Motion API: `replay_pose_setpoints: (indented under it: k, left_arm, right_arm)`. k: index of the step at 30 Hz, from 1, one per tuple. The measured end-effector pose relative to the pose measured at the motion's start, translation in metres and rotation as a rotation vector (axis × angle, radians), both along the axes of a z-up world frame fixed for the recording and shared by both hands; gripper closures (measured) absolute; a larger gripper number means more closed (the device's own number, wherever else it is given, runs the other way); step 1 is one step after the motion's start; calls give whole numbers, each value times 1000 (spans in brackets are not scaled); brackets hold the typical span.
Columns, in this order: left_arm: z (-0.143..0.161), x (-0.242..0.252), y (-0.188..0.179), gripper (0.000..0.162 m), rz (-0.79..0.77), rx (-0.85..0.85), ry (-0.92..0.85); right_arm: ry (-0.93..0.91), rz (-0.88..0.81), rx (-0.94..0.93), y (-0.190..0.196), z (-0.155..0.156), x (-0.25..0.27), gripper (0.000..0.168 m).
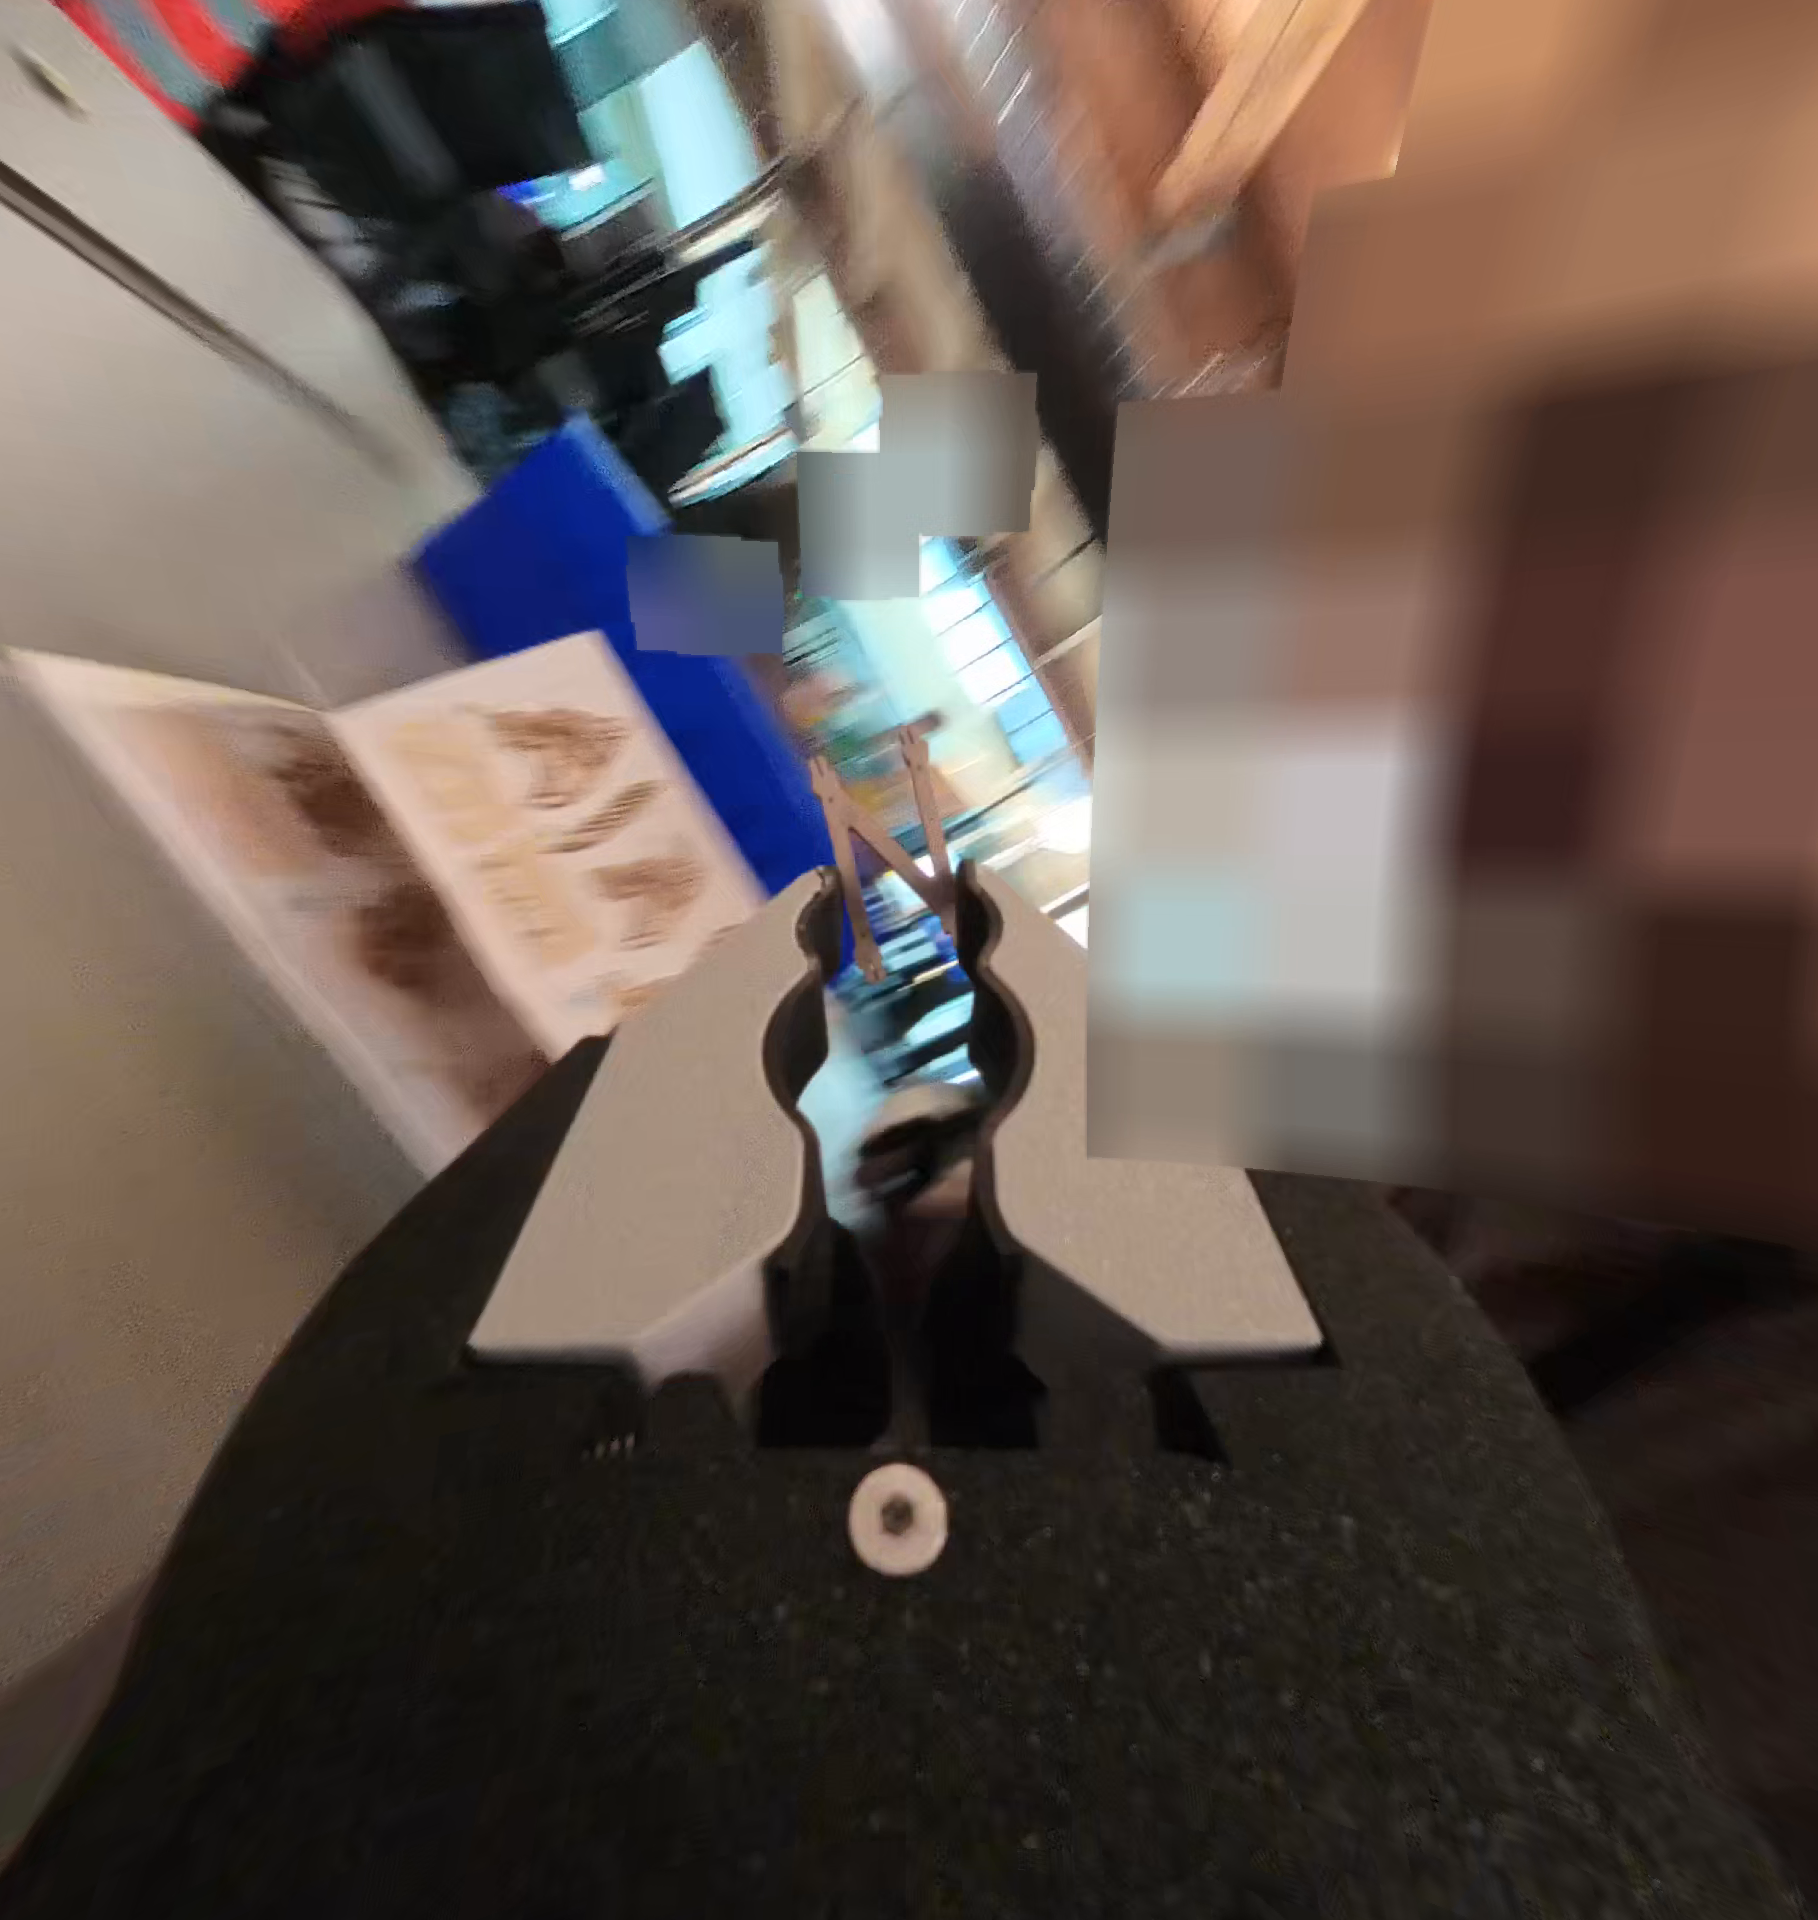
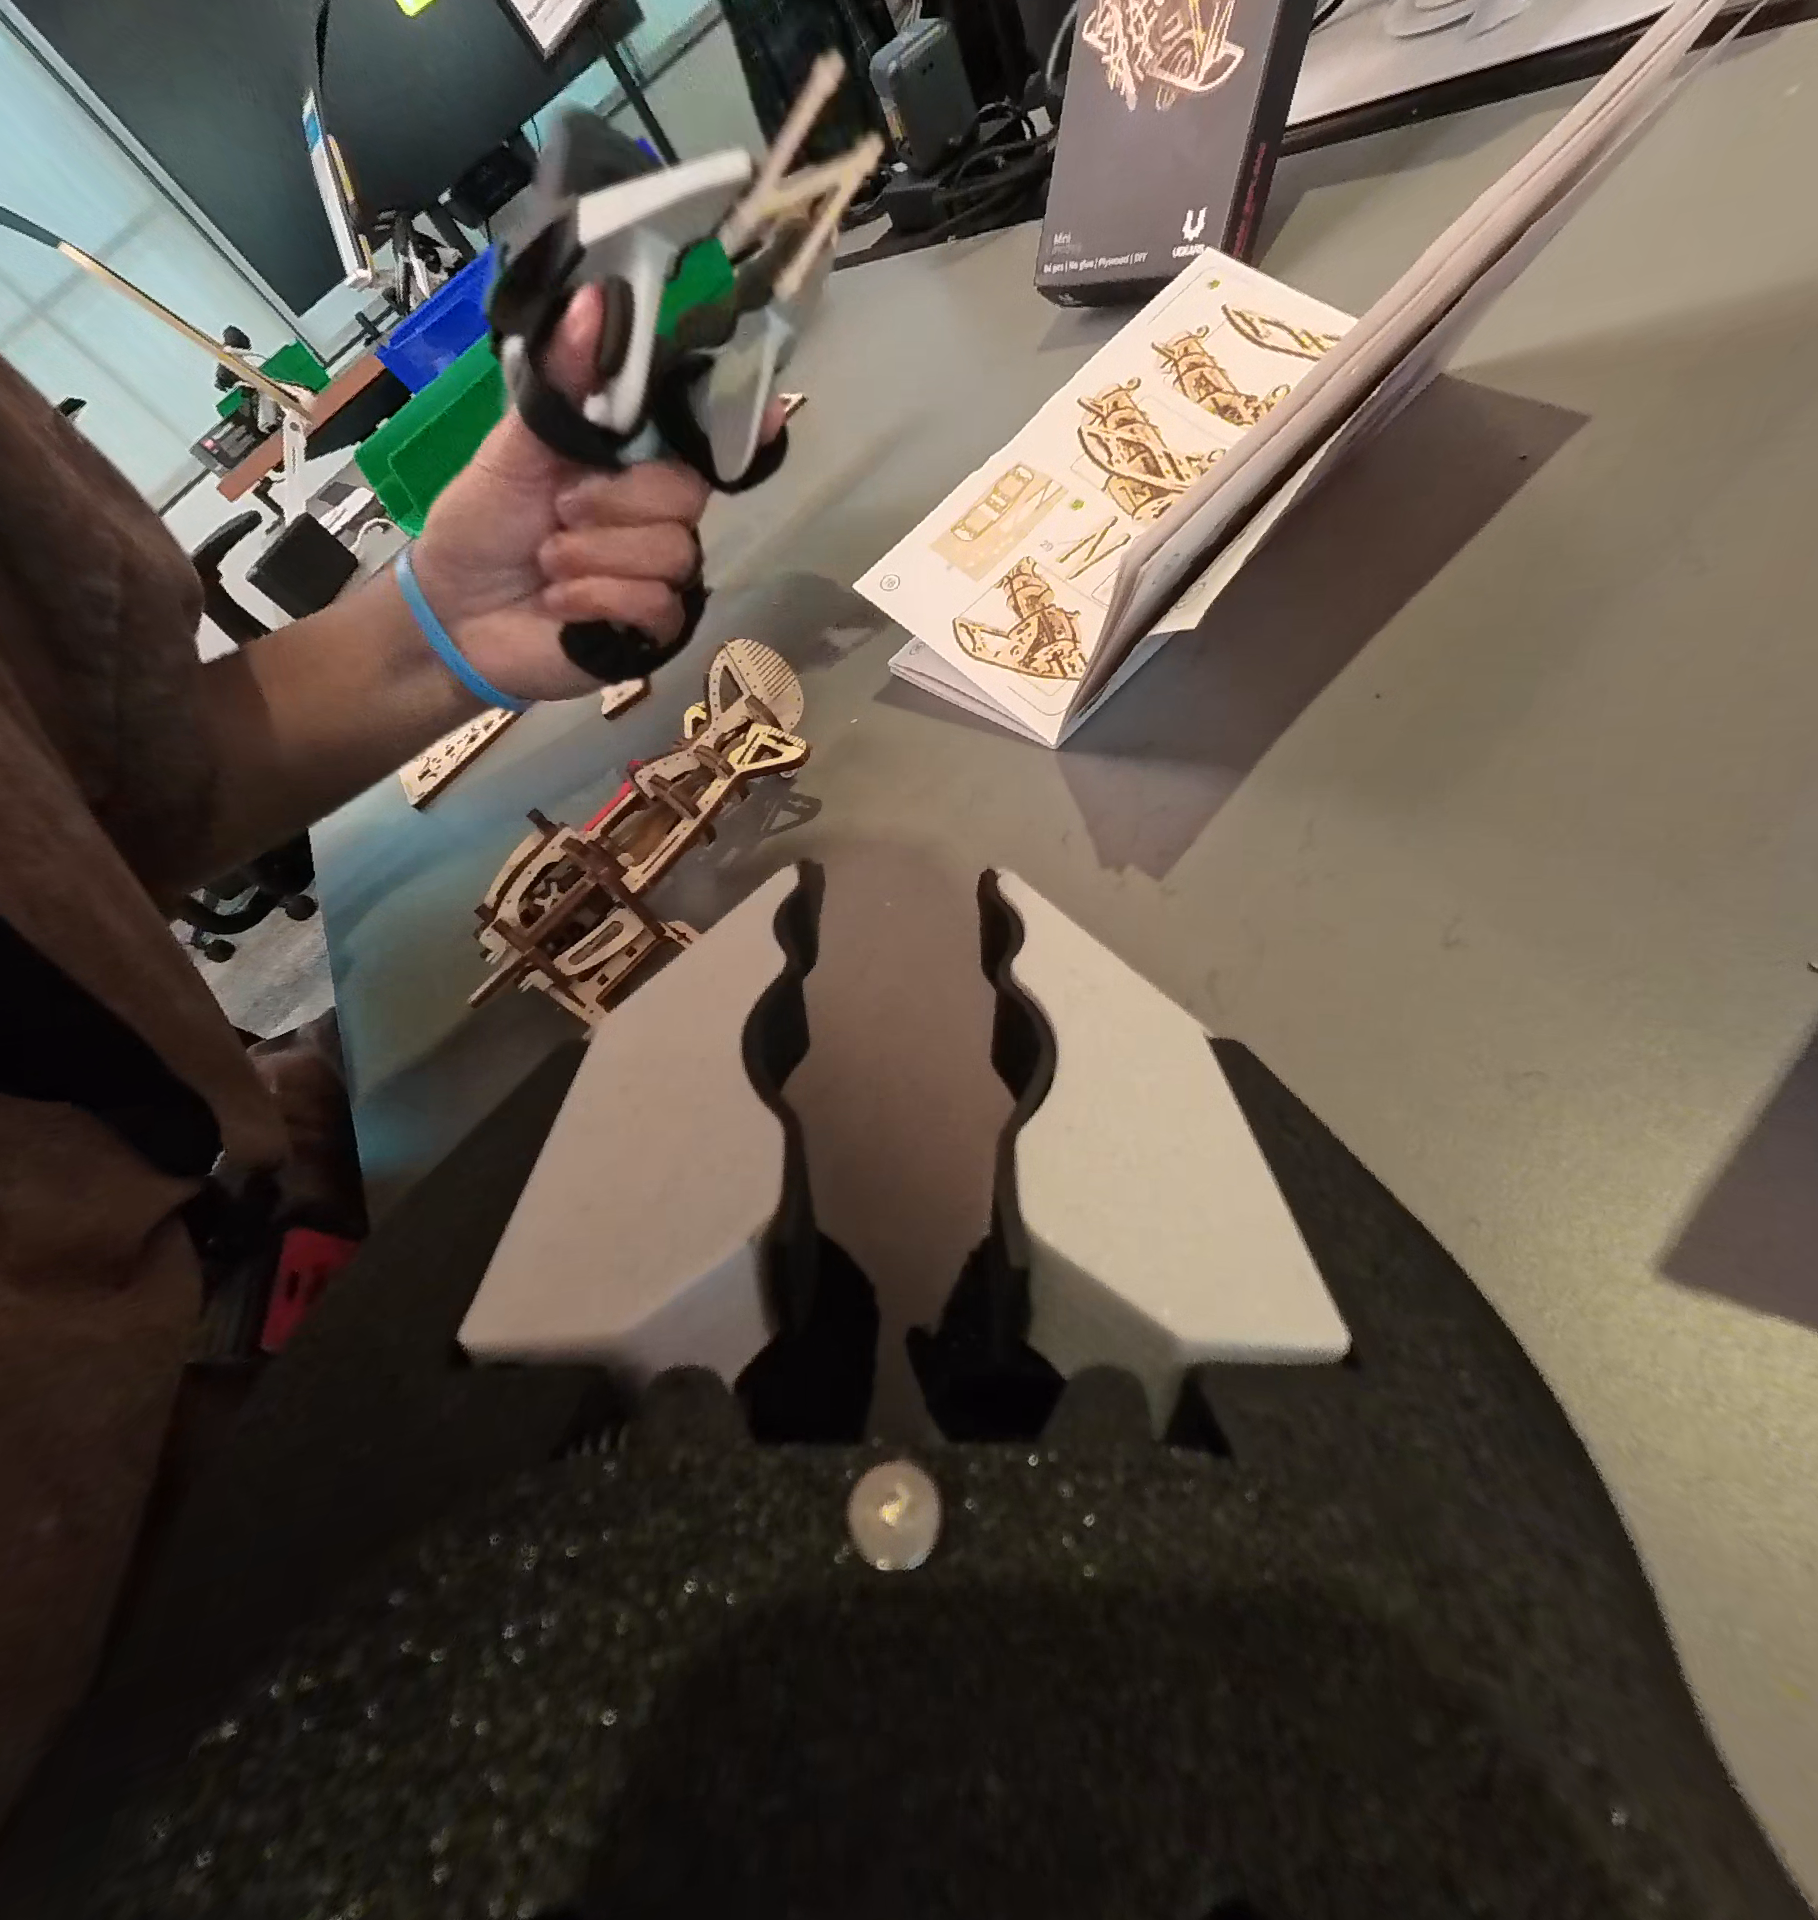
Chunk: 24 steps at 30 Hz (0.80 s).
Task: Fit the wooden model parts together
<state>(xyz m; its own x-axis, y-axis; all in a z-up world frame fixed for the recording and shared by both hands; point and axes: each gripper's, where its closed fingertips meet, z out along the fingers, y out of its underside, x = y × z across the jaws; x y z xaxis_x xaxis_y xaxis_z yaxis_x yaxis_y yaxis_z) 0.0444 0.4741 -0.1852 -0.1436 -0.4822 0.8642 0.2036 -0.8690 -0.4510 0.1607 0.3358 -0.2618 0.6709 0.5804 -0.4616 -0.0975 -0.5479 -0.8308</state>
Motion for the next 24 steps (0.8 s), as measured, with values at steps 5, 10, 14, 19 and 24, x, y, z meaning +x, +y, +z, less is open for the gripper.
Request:
replay_pose_setpoints:
  k: [5,10,14,19,24]
  left_arm:
    - [-17,-2,-2,143,70,544,453]
    - [-52,-5,-3,143,44,887,830]
    - [-58,-1,-11,144,15,895,836]
    - [-64,4,-17,143,-7,887,817]
    - [-72,8,-20,143,-35,920,844]
  right_arm:
    - [16,-5,-5,1,1,1,139]
    - [18,-4,-9,1,1,2,139]
    - [20,-6,-11,1,0,2,139]
    - [26,1,-14,1,1,1,139]
    - [43,-2,-13,1,2,3,139]
